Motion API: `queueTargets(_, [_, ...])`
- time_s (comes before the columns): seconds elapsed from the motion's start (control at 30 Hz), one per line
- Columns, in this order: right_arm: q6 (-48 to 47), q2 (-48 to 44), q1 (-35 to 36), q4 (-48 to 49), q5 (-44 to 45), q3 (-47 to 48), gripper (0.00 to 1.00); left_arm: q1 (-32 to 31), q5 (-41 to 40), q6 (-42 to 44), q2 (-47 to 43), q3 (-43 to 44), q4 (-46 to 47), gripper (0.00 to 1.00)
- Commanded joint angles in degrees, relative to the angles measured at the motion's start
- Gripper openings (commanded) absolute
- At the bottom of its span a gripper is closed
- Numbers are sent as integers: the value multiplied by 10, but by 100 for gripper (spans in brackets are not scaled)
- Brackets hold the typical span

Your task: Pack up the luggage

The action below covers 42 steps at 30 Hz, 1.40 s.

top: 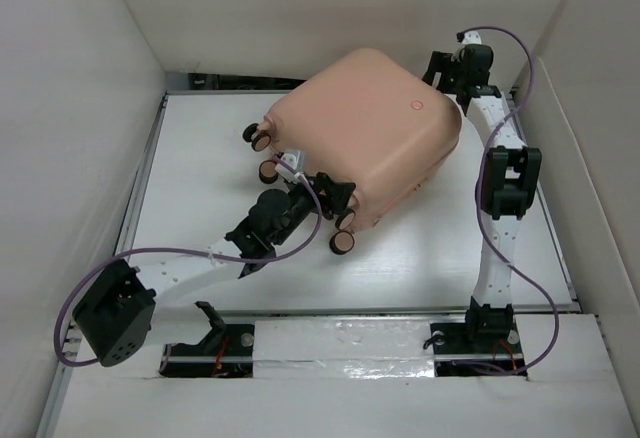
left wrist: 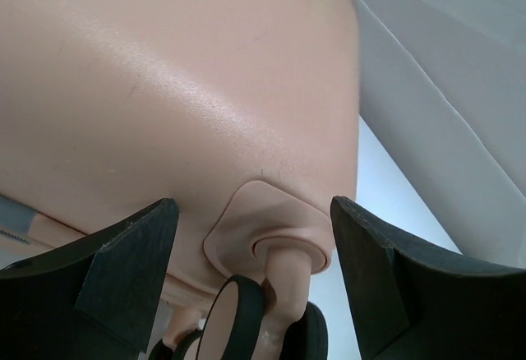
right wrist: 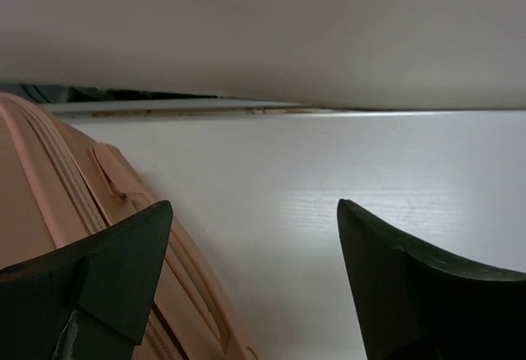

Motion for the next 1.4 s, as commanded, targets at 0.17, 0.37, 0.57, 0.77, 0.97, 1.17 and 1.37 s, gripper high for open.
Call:
queueTargets(0.17, [58, -116, 63, -47, -252, -14, 100, 13, 121, -2, -8, 84, -99, 83])
queueTargets(0.37, [105, -322, -9, 118, -280, -233, 100, 109, 98, -25, -94, 74, -106, 88])
queueTargets(0.57, [136, -584, -7, 314, -243, -589, 15, 114, 143, -33, -87, 17, -100, 41])
queueTargets(0.77, [96, -911, 198, 310, -69, -971, 0, 94, 207, -14, -120, -56, -103, 27])
queueTargets(0.97, [142, -1167, 306, 171, 36, -1140, 50, 87, 245, -7, -132, -79, -87, 79])
queueTargets(1.17, [104, -1124, 356, 229, 79, -1147, 53, 87, 293, -4, -99, -64, -41, 86])
queueTargets(1.37, [83, -938, 340, 348, 80, -1110, 54, 87, 315, -10, -73, -54, -15, 87])
